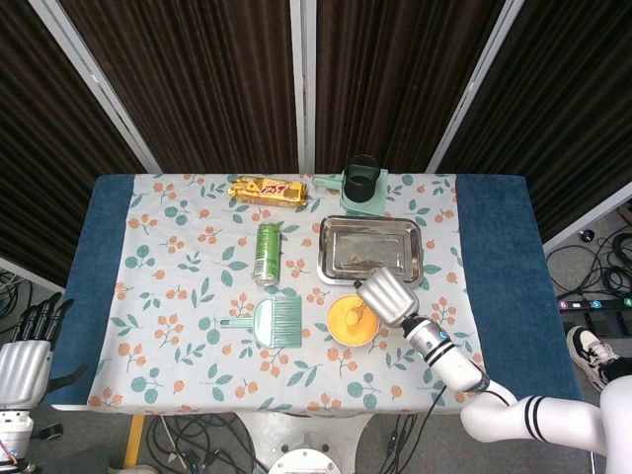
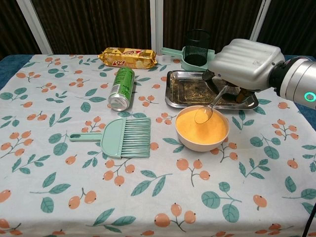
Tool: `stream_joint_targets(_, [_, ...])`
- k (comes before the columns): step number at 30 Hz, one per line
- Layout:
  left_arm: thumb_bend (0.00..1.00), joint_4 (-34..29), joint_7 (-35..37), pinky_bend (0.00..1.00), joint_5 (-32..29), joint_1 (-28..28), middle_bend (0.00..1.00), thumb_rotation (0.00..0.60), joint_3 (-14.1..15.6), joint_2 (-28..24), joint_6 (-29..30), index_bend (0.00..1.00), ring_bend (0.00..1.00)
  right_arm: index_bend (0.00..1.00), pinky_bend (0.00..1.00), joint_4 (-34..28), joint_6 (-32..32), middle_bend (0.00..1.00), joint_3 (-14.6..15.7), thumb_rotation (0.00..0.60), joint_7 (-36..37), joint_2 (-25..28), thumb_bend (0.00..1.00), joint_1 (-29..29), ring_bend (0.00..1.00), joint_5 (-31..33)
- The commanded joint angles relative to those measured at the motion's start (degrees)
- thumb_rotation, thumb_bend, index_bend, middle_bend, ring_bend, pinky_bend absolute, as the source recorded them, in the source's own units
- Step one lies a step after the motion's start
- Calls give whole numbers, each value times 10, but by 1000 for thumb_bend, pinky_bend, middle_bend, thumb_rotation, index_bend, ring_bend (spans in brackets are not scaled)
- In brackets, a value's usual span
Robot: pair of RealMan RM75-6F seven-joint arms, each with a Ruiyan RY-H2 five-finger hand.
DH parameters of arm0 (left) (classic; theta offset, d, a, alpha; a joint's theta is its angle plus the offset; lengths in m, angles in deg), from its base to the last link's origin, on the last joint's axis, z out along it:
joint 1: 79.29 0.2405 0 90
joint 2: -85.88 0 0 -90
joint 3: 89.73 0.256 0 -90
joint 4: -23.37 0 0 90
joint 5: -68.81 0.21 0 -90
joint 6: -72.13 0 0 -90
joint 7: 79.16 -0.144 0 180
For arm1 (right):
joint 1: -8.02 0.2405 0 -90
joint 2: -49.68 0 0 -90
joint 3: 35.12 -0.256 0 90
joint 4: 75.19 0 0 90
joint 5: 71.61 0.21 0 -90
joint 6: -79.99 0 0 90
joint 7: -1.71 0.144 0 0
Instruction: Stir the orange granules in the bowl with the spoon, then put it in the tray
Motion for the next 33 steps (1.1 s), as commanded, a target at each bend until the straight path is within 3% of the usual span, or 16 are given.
stream_joint_targets(1, [10, 2, 2, 97, 0, 1, 66, 600, 1, 1, 0, 104, 67, 782, 1000, 23, 5, 996, 18, 600, -78, -7, 511, 18, 1000, -56])
stream_joint_targets(5, [10, 6, 7, 97, -1, 2, 66, 600, 2, 3, 1, 104, 67, 783, 1000, 47, 3, 996, 36, 600, -184, -16, 511, 38, 1000, -113])
stream_joint_targets(11, [10, 15, 28, 97, -1, 4, 67, 600, 4, 6, 0, 104, 68, 782, 1000, 48, -6, 996, 29, 600, -312, -29, 511, 41, 1000, -100])
stream_joint_targets(25, [10, 27, 41, 97, -1, 8, 67, 600, 4, 11, 5, 104, 68, 768, 1000, -26, 6, 996, 19, 600, -395, -17, 510, 35, 1000, -99])
stream_joint_targets(33, [10, 29, 43, 97, -2, 10, 67, 600, 5, 11, 7, 104, 68, 768, 1000, -14, -23, 996, 20, 600, -428, -38, 510, 43, 1000, -79])
